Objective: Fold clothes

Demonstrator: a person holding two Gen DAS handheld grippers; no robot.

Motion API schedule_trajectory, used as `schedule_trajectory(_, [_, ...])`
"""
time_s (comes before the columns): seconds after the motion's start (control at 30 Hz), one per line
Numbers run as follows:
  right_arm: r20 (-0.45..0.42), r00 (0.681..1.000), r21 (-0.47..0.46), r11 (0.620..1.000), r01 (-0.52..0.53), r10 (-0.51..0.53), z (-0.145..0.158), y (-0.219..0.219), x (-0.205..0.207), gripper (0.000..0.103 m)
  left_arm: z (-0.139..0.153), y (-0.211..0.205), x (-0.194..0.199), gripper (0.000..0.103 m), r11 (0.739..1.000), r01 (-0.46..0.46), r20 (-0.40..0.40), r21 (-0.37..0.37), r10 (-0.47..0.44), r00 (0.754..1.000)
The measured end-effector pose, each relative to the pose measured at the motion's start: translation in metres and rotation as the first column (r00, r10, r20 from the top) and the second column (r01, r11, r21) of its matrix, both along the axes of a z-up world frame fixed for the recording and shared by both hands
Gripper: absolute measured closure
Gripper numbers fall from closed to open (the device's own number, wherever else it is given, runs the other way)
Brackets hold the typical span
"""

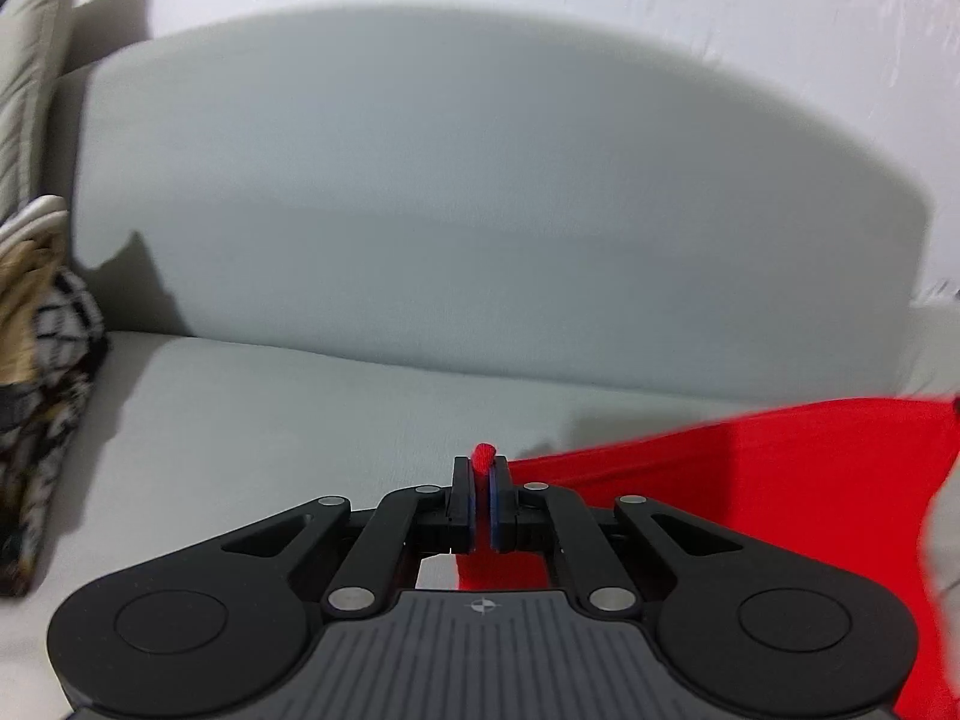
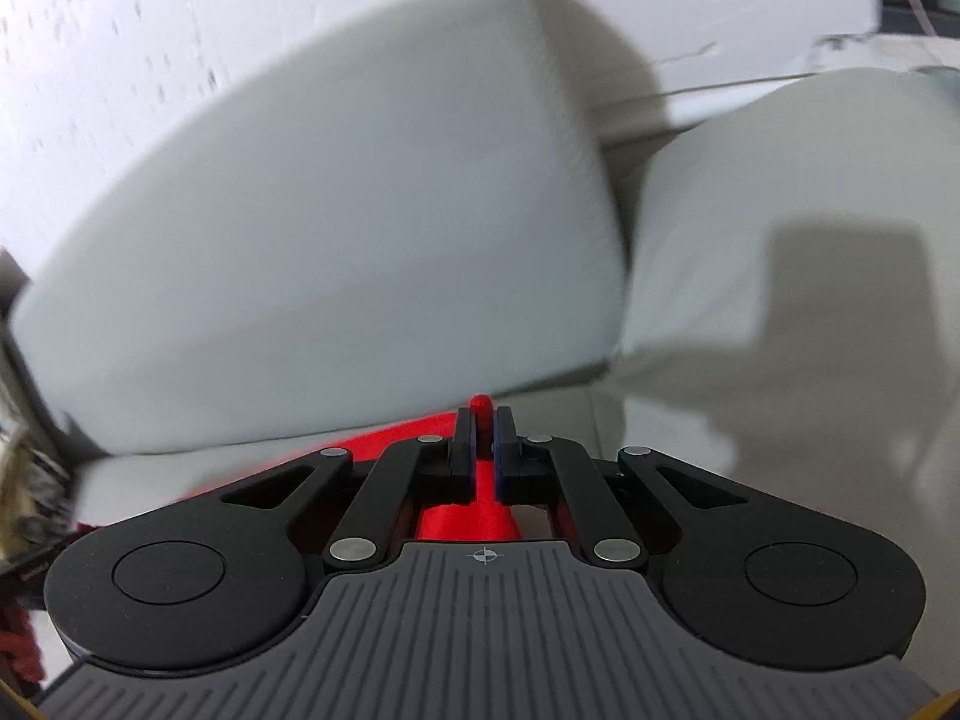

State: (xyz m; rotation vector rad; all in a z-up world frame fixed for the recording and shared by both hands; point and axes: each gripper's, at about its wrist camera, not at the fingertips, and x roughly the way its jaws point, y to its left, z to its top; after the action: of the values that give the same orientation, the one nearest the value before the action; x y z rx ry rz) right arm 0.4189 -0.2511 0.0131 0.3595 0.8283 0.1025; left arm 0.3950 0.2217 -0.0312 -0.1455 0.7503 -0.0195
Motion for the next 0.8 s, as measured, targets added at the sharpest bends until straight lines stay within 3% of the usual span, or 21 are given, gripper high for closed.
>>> schedule_trajectory(0.17, [-0.066,0.997,0.076,0.996,0.037,-0.032,0.056,-0.027,-0.094,0.099,0.064,0.009,-0.087,0.1,0.996,0.019,-0.008,-0.085,-0.02,1.0])
schedule_trajectory(0.33, [-0.123,0.992,0.107,0.994,0.016,-0.003,0.084,-0.052,-0.194,0.099,0.093,0.002,-0.184,0.1,0.992,0.039,-0.1,-0.117,-0.051,0.994])
schedule_trajectory(0.43, [-0.153,0.988,0.07,0.998,0.001,0.01,0.074,-0.058,-0.246,0.099,0.072,-0.021,-0.245,0.1,0.997,0.058,-0.146,-0.053,-0.065,0.987])
schedule_trajectory(0.6, [-0.241,0.97,0.031,0.999,0.025,-0.016,-0.002,-0.06,-0.292,0.099,0.006,-0.061,-0.313,0.1,0.999,0.025,-0.205,0.043,-0.015,0.979])
schedule_trajectory(0.67, [-0.268,0.963,0.023,0.999,0.048,-0.04,-0.025,-0.061,-0.308,0.099,-0.008,-0.067,-0.328,0.1,0.997,0.003,-0.192,0.072,0.011,0.981])
schedule_trajectory(0.8, [-0.236,0.97,-0.011,0.998,0.062,-0.063,-0.035,-0.058,-0.335,0.099,-0.011,-0.077,-0.349,0.1,0.994,-0.022,-0.132,0.106,0.035,0.991])
